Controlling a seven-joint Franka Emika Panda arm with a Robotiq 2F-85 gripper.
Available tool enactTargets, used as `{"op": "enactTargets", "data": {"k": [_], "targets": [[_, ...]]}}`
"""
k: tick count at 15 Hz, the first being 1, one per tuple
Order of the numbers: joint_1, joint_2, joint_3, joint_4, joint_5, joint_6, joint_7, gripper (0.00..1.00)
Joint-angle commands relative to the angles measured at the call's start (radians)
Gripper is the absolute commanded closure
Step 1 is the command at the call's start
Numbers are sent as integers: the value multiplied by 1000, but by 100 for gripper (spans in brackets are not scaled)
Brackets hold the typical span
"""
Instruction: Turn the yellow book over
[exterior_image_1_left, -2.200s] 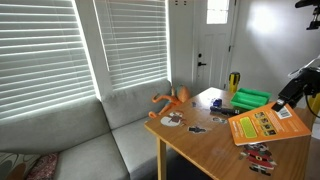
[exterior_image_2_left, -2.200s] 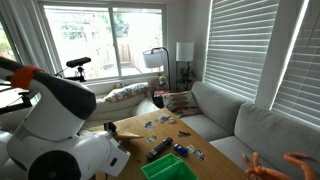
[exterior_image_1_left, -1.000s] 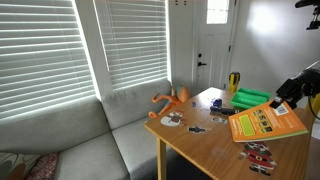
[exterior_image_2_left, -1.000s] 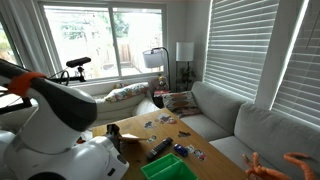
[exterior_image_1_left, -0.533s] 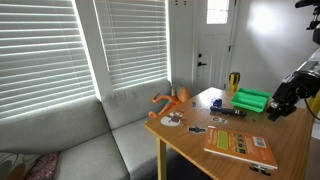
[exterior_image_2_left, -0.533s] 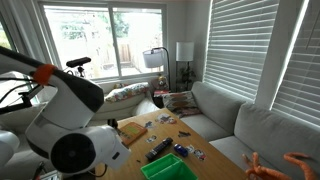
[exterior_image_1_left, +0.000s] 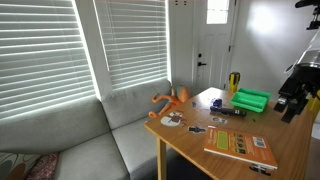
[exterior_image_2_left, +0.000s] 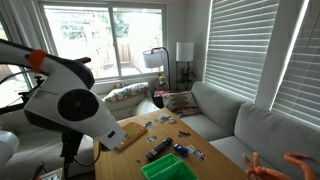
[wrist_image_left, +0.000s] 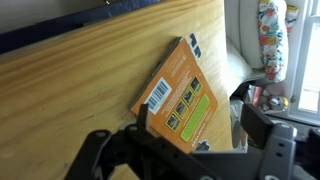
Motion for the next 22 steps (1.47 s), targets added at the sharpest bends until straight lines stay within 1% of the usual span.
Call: {"op": "enactTargets", "data": {"k": [1,7,11,14,17,22], "targets": [[31,-70,52,27,-153,-8,161,0],[95,-73,134,123,-420,-48,356,0],[130,-47,174,205,-558,-109,428,0],[159,-32,187,256,-627,-134,423,0],[186,-28,189,285,-639,-116,423,0],[212,-27,199,324,-676,-125,415,0]]}}
